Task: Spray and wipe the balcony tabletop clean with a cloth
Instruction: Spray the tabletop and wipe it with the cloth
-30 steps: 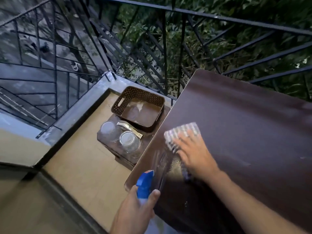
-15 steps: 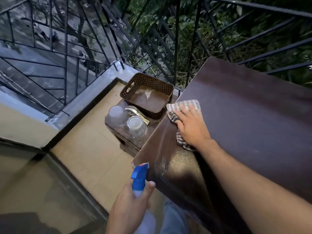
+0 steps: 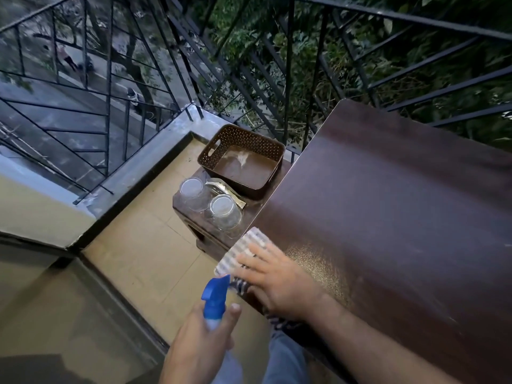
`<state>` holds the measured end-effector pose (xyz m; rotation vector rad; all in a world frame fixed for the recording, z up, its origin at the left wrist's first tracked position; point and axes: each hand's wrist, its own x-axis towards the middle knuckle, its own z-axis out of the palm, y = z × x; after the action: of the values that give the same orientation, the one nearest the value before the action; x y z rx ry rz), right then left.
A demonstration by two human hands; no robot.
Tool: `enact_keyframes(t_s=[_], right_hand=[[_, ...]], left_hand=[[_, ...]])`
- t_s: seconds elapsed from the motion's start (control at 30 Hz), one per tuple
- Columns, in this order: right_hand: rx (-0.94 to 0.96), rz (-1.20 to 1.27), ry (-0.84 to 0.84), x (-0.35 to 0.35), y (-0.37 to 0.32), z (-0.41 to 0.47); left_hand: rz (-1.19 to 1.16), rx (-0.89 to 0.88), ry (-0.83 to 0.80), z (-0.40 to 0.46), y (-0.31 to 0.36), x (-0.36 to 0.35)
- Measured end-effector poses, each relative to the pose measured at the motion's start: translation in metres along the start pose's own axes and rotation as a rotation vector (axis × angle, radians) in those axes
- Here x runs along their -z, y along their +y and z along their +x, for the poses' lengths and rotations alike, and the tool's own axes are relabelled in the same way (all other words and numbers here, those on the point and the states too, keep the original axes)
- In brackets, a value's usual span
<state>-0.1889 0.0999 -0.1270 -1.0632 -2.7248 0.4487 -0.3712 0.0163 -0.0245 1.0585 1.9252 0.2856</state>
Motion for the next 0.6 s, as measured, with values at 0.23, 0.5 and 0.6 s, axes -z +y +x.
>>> enact_keyframes(t_s=[0.23, 0.5, 0.6], right_hand=[[-0.531, -0.053, 0.105, 0.034, 0.081, 0.005], [-0.598, -0.029, 0.108, 0.038, 0.076, -0.037], [-0.483, -0.071, 0.056, 0.029, 0.049, -0.063]], left_hand=[[0.04, -0.073, 0.046, 0.0, 0.011, 0.0], [0.141, -0.087, -0.084, -0.015, 0.015, -0.005], [0.118, -0.086, -0.066, -0.022, 0.016, -0.008]])
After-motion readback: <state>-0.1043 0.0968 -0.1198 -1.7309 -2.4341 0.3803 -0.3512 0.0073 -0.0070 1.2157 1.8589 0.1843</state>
